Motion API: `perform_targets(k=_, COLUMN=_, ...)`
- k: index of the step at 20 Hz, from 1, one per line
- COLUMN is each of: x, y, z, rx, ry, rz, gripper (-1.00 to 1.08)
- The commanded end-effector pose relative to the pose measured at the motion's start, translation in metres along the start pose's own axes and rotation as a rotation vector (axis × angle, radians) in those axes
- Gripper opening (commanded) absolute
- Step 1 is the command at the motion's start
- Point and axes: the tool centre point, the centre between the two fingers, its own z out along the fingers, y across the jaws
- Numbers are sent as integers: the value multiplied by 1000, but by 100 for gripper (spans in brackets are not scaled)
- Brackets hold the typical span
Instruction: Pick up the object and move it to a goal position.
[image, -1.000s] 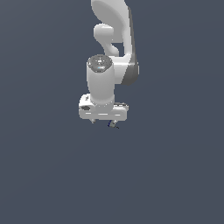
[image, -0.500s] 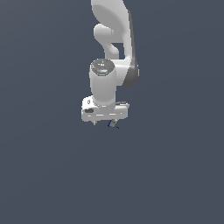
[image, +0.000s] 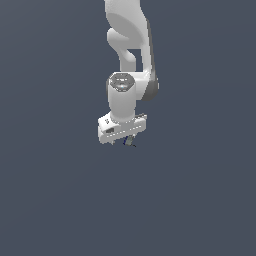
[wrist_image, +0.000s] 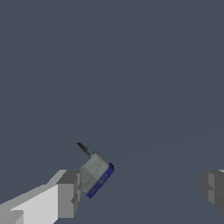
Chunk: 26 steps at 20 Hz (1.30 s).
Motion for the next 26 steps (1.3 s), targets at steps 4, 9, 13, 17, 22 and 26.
perform_targets(k=4, x=-7, y=-11, z=13, rx=2, ry=-2, rz=-170, gripper=100)
perform_targets(k=9, x=-14, y=-21, z=25, rx=6, ry=-3, rz=-324, gripper=100)
perform_targets(k=13, x=-20, y=-30, z=33, rx=10, ry=-3, rz=-447, gripper=100)
perform_targets(k=17, x=-25, y=-39, z=42, rx=14, ry=-1, rz=-569, gripper=100)
perform_targets(k=22, x=-31, y=-48, z=49, rx=19, ry=2, rz=-691, gripper=100)
perform_targets(k=26, x=-34, y=-53, z=54, rx=22, ry=5, rz=-760, gripper=100)
